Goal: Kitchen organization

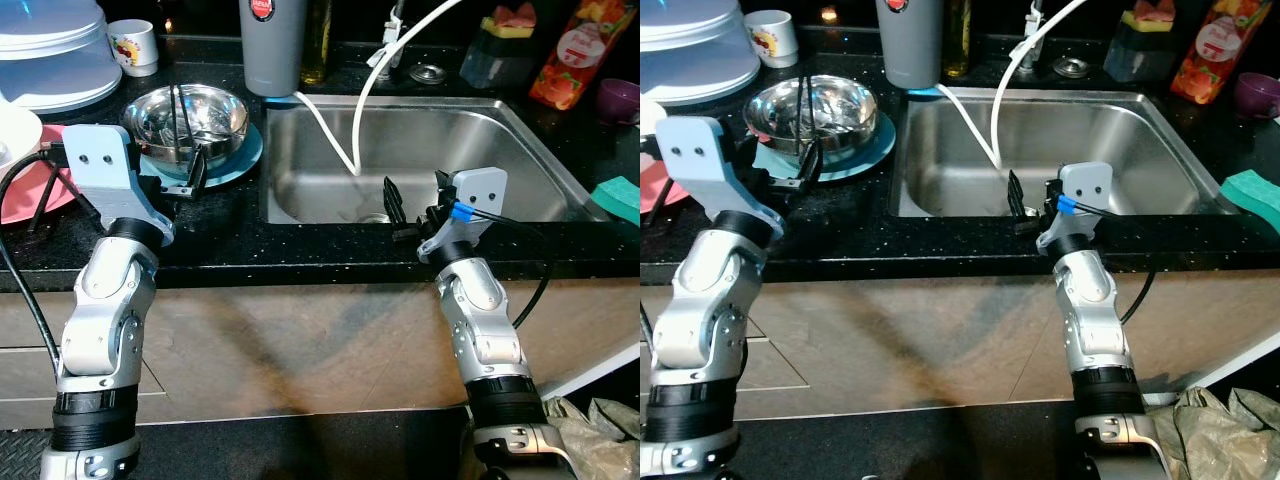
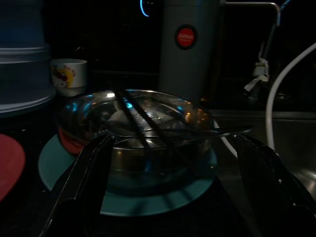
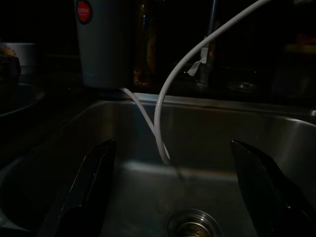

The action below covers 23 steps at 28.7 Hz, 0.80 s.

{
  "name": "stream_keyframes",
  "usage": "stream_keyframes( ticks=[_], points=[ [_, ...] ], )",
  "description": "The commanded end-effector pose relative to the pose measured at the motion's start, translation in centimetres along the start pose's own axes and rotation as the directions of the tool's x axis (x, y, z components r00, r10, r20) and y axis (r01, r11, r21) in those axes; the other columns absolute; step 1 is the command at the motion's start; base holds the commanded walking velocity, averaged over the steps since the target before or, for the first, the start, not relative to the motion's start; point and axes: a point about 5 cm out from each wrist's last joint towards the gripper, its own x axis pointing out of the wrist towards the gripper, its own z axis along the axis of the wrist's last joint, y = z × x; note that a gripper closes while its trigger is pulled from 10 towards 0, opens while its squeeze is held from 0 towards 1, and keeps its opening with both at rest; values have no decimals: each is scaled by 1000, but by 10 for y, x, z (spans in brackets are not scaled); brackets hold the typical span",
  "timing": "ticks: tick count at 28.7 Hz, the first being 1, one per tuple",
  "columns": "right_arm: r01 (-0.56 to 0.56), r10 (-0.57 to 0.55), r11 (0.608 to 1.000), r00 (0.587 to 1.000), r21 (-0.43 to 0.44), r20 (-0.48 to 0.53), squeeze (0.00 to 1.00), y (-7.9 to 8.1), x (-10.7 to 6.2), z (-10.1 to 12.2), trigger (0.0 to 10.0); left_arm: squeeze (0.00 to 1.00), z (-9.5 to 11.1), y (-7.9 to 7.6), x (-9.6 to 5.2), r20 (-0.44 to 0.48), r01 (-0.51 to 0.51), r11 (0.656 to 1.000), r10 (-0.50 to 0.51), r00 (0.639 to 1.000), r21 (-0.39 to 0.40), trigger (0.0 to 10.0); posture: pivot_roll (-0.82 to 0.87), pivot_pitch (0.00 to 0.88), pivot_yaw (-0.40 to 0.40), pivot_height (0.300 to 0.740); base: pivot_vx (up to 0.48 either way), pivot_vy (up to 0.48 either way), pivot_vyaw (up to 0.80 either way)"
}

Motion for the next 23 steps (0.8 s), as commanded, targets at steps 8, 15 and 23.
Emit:
stream_keyframes(
  ticks=[8,15,23],
  points=[
    [-17,18,999,1000,42,-24,0,-2,-2,-4,10000,0,12,4,-4,56,114,994,-113,992,0,10000,21,60,-37,740,0,0,0],
    [-21,22,999,999,48,-31,0,-7,0,-3,10000,0,22,-2,-10,40,339,940,-338,940,-27,10000,28,69,-42,740,0,0,0],
    [-49,51,998,998,46,-42,0,-7,1,-3,10000,0,20,-23,-23,-28,599,794,-604,797,-105,10000,26,72,-44,740,0,0,0]
  ],
)
